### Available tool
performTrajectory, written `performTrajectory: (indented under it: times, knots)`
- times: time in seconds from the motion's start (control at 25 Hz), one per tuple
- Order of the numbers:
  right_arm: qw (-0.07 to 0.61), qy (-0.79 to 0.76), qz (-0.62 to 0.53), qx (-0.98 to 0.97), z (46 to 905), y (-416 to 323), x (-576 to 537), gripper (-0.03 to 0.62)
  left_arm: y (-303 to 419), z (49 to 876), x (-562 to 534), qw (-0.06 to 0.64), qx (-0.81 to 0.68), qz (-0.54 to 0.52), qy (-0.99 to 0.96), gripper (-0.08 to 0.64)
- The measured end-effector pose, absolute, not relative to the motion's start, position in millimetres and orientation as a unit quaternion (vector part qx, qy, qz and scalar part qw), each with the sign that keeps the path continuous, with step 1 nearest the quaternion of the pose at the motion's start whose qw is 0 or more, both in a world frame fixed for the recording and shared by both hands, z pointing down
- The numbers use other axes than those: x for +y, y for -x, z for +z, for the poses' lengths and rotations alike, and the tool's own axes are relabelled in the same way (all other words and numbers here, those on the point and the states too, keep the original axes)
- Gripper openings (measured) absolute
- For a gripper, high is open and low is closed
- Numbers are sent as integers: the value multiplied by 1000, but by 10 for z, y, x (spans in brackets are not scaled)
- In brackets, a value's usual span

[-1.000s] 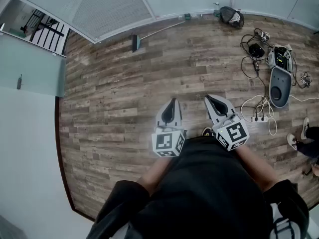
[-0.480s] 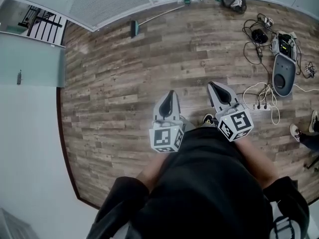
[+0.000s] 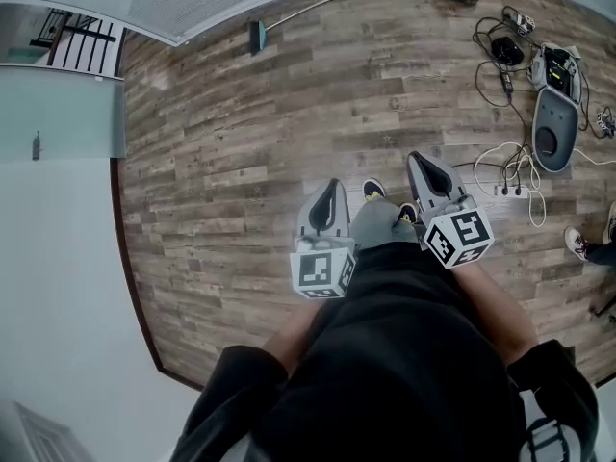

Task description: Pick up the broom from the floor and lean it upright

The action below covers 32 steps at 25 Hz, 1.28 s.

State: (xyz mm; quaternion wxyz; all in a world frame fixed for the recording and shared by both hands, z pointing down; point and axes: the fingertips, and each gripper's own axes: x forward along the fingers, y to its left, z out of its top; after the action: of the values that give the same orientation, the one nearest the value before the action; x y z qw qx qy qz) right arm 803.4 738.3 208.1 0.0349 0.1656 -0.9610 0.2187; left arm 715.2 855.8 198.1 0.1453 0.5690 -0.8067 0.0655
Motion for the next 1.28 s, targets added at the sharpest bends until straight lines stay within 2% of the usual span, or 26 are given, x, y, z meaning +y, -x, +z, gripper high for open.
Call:
performTrajectory:
  times: [0.4,0.96,1.28]
  knots:
    - [53,-178,229,-956,2188,-7879,7212,18,-7098,2083,8253,159,-778,90,-601,21]
    - [67,-175,161,-969,1878,-7001,6783,18,-6126,2005,7788,158,-782,41,-602,21]
    - [69,-202,152,-965,1866,-6911,6494,19,-5873,1986,7562,159,-778,32,-607,21]
